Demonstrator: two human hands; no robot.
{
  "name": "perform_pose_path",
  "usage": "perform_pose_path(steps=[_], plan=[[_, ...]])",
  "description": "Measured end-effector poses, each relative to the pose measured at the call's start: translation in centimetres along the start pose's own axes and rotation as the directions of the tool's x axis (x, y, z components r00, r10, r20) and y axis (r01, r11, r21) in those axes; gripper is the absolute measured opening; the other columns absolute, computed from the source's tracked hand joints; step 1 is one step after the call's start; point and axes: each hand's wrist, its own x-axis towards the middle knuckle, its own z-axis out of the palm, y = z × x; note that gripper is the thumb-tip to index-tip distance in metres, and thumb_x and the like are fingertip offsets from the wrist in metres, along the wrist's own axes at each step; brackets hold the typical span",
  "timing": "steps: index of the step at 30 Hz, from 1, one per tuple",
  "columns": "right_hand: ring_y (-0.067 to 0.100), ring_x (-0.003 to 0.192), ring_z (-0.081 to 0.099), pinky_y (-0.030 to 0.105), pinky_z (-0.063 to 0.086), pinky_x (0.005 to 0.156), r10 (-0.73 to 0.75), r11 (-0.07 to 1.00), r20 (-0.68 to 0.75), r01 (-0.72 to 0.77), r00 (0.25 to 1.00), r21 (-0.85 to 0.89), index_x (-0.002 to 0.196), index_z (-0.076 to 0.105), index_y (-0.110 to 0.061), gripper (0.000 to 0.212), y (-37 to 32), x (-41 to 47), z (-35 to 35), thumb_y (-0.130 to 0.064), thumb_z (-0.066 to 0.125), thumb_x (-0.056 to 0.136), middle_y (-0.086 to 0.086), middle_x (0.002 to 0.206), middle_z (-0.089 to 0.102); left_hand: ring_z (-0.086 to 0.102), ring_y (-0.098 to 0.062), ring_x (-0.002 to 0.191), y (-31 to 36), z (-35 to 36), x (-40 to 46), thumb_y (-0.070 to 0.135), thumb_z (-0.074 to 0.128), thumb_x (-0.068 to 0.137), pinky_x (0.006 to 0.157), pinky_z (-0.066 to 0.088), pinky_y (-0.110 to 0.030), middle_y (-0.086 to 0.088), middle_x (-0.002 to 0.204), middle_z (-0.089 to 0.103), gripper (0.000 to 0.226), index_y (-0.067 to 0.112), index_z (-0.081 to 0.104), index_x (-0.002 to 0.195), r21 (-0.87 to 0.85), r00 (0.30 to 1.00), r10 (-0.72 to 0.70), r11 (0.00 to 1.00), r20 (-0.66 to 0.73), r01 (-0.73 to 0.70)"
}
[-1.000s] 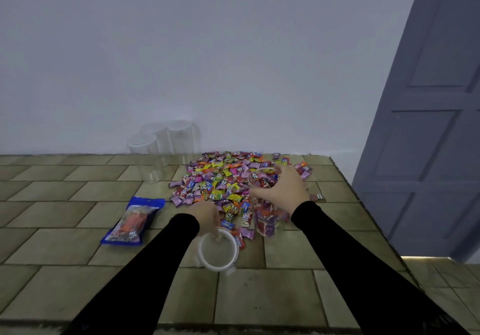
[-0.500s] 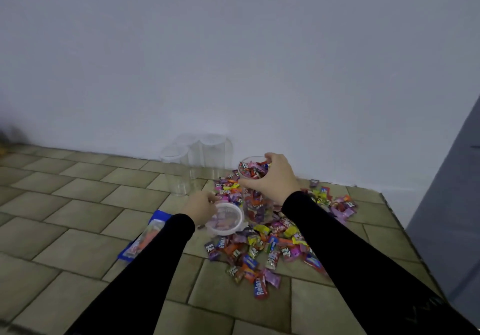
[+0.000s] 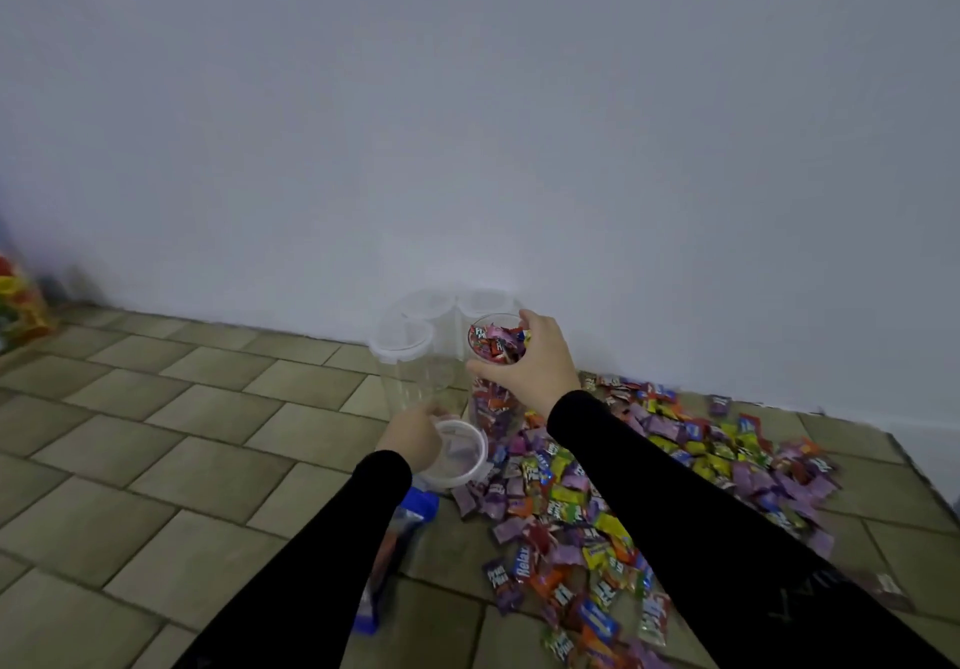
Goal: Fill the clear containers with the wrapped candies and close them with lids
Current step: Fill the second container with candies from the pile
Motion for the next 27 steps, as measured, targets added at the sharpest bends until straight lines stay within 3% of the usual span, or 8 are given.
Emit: perform_pose_path(steps=[7, 14, 23, 27], plan=[[0.019, 0.13, 0.038, 0.03, 0.033, 0.109, 0.047, 0.999, 0.02, -0.047, 0.999, 0.007, 0.147, 0.027, -0.009, 0.101, 1.0, 4.0, 4.1, -0.044, 0.082, 0.07, 0.006, 0.141, 0.035, 0.055, -0.028, 0.117, -1.3, 0.5, 4.5, -0.001, 0.039, 0.094, 0.093, 0.041, -0.032, -0.013, 0.129, 0.059, 0.042, 0.014, 0.053, 0.131, 0.128, 0.996, 0.083, 0.988, 0.029, -0.086], [0.019, 0.131, 0.039, 0.03, 0.034, 0.11, 0.069, 0.998, 0.04, -0.069, 0.997, -0.005, 0.148, 0.027, -0.01, 0.103, 1.8, 6.4, 7.3, -0.046, 0.082, 0.068, 0.005, 0.143, 0.035, 0.058, -0.027, 0.113, -4.1, 0.4, 7.3, 0.002, 0.041, 0.093, 0.091, 0.046, -0.035, -0.011, 0.127, 0.059, 0.043, 0.019, 0.053, 0.131, 0.092, 0.998, 0.067, 0.993, 0.001, -0.067], [0.021, 0.128, 0.042, 0.034, 0.036, 0.109, 0.079, 0.995, 0.03, -0.077, 0.996, -0.063, 0.144, 0.035, -0.01, 0.099, 1.4, 7.6, 9.5, -0.045, 0.084, 0.065, 0.006, 0.137, 0.042, 0.057, -0.024, 0.115, -6.1, 0.1, 9.1, 0.009, 0.051, 0.093, 0.096, 0.047, -0.034, -0.009, 0.127, 0.059, 0.034, 0.017, 0.059, 0.124, 0.21, 0.995, 0.054, 0.975, 0.086, -0.071], [0.022, 0.124, 0.044, 0.034, 0.039, 0.107, 0.068, 0.992, 0.024, -0.066, 0.997, -0.104, 0.141, 0.037, -0.01, 0.095, 1.3, 7.8, 9.9, -0.044, 0.083, 0.065, 0.007, 0.13, 0.045, 0.057, -0.025, 0.115, -6.4, 0.7, 9.1, 0.007, 0.047, 0.095, 0.093, 0.047, -0.033, -0.01, 0.126, 0.06, 0.037, 0.017, 0.055, 0.129, 0.242, 0.997, 0.011, 0.97, 0.08, -0.03]])
